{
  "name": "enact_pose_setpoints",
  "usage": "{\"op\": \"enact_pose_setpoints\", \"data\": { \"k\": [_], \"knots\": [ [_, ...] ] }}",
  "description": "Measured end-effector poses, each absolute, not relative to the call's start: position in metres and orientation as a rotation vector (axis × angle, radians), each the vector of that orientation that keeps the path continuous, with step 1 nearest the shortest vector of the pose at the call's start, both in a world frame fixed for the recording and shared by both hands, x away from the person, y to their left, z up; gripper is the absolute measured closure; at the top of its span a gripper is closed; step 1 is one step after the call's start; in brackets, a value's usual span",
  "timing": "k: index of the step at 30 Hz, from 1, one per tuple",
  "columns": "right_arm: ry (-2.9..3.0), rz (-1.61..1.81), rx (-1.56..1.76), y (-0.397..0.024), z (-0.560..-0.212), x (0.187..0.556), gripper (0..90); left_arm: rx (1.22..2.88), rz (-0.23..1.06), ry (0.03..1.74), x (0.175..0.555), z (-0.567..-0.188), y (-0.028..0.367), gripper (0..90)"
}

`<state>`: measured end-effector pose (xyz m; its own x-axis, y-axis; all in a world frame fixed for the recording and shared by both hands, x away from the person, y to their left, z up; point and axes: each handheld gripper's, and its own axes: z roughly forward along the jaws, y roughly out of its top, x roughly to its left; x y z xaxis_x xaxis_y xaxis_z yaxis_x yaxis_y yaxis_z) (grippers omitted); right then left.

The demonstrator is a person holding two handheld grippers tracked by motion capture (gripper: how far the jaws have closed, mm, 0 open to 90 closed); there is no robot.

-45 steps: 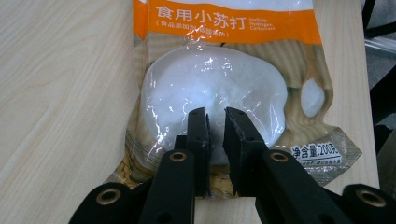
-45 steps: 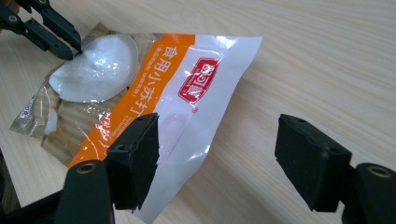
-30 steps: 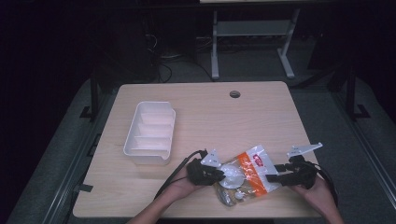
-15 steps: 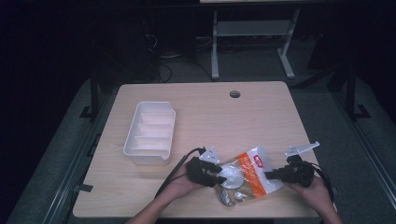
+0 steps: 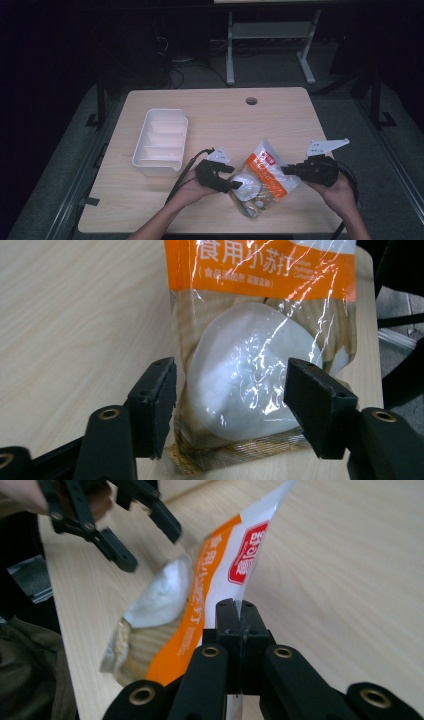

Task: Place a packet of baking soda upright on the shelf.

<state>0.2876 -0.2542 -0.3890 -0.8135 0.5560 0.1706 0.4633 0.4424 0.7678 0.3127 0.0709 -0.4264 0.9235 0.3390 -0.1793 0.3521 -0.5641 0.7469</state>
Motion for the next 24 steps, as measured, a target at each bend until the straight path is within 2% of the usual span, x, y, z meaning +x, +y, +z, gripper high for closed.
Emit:
{"op": "enact_pose_setpoints", "data": {
  "k": [10, 15, 18, 19, 20, 22, 24],
  "knots": [
    [2.588, 1.261, 0.670, -0.220, -0.342, 0.284, 90.0, 2.162, -0.010, 0.494, 0.321, -0.418, 0.069, 33.9],
    [2.591, 1.265, 0.591, -0.208, -0.329, 0.282, 90.0, 2.129, -0.049, 0.520, 0.329, -0.419, 0.073, 34.1],
    [2.597, 1.265, 0.531, -0.199, -0.323, 0.283, 90.0, 2.124, -0.069, 0.518, 0.331, -0.419, 0.076, 42.3],
    [2.597, 1.265, 0.531, -0.199, -0.323, 0.283, 90.0, 2.122, -0.072, 0.517, 0.331, -0.419, 0.077, 42.3],
    [2.598, 1.261, 0.512, -0.194, -0.321, 0.284, 90.0, 2.123, -0.074, 0.506, 0.331, -0.419, 0.078, 51.8],
    [2.601, 1.261, 0.505, -0.192, -0.320, 0.284, 90.0, 2.121, -0.052, 0.493, 0.330, -0.418, 0.079, 54.0],
    [2.597, 1.262, 0.489, -0.188, -0.317, 0.284, 90.0, 2.125, -0.042, 0.485, 0.329, -0.417, 0.082, 63.3]
  ]
}}
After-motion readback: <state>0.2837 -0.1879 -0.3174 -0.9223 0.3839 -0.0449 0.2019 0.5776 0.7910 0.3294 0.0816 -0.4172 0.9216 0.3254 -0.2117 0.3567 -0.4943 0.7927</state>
